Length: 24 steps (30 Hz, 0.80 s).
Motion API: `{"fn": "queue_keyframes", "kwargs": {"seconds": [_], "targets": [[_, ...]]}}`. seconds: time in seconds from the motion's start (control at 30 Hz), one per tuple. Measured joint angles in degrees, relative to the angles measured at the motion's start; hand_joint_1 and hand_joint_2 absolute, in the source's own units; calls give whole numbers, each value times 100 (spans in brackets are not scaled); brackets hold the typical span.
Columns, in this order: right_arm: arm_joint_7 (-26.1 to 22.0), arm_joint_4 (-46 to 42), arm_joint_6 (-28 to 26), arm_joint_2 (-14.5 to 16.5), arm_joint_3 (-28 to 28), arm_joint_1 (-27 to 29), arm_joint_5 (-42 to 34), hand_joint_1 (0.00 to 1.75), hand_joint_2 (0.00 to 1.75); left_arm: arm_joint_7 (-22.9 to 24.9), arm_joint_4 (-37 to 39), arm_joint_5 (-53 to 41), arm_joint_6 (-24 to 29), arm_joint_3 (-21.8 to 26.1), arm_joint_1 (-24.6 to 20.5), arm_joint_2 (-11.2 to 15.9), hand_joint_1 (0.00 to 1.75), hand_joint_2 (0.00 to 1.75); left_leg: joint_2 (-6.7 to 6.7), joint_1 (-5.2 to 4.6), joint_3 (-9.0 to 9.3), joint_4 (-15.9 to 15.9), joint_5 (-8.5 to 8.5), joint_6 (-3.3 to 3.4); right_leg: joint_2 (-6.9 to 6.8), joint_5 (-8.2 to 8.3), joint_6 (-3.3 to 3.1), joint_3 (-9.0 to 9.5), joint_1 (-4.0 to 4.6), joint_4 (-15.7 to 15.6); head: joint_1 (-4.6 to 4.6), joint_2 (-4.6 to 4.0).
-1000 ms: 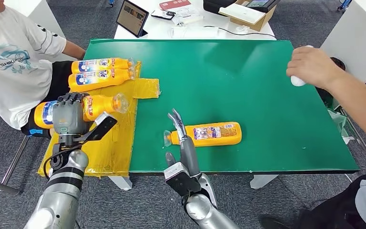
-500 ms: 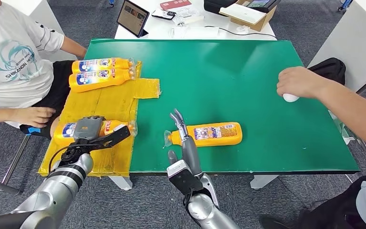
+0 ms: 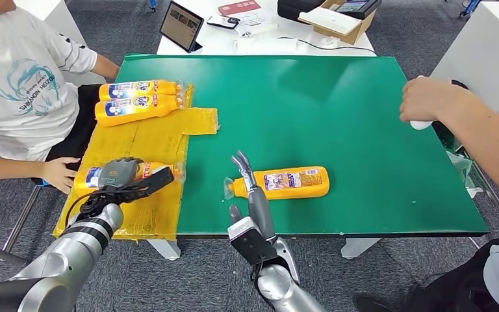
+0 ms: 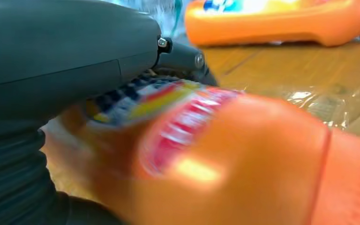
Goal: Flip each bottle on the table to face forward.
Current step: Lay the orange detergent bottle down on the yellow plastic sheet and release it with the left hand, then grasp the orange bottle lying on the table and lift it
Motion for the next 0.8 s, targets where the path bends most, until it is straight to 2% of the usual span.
{"fn": "queue_keyframes", "kwargs": {"seconds": [0.17, 0.47, 0.57, 0.63, 0.7, 0.73, 0.8], "targets": [[43, 0, 91, -2, -80, 28, 28, 0, 0, -548, 3, 902, -881, 118, -126, -33, 0, 0, -21, 0, 1, 0, 6, -2, -20, -3, -1, 9, -1, 0, 1, 0], [56, 21, 118, -2, -227, 35, -25, 0, 0, -1048, 3, 1970, -2231, 147, -333, -34, 0, 0, -25, -1, 2, 0, 15, -1, -24, 0, 0, 14, -1, 1, 0, 0], [57, 42, 118, -2, -253, 35, -33, 0, 0, -1161, 3, 2115, -2455, 151, -356, -17, 0, 0, -24, 0, 2, 0, 15, -1, -24, 0, 0, 14, -1, 1, 1, -1], [57, 60, 118, -2, -264, 35, -42, 0, 0, -1322, -4, 2299, -2475, 164, -351, -14, 0, 0, -23, -1, 2, 0, 15, -1, -24, 0, 0, 13, -1, 1, 1, -1], [57, 76, 118, -2, -269, 35, -49, 0, 0, -1677, -52, 2742, -2230, 233, -282, -27, 0, 0, -21, -1, 0, 0, 15, -1, -23, 1, 0, 9, -1, 1, 0, -1], [58, 84, 117, -2, -269, 36, -46, 0, 0, -1901, -105, 3033, -1938, 297, -214, -58, 0, 0, -19, -1, -2, 0, 15, -1, -22, 1, 0, 6, -1, 1, 0, -1], [79, 105, 104, -3, -270, 37, -9, 0, 0, -2379, -276, 3606, -998, 476, -42, -170, 0, 0, -16, -1, -7, 1, 15, -1, -21, 2, 0, 0, -1, 1, 1, -1]]}}
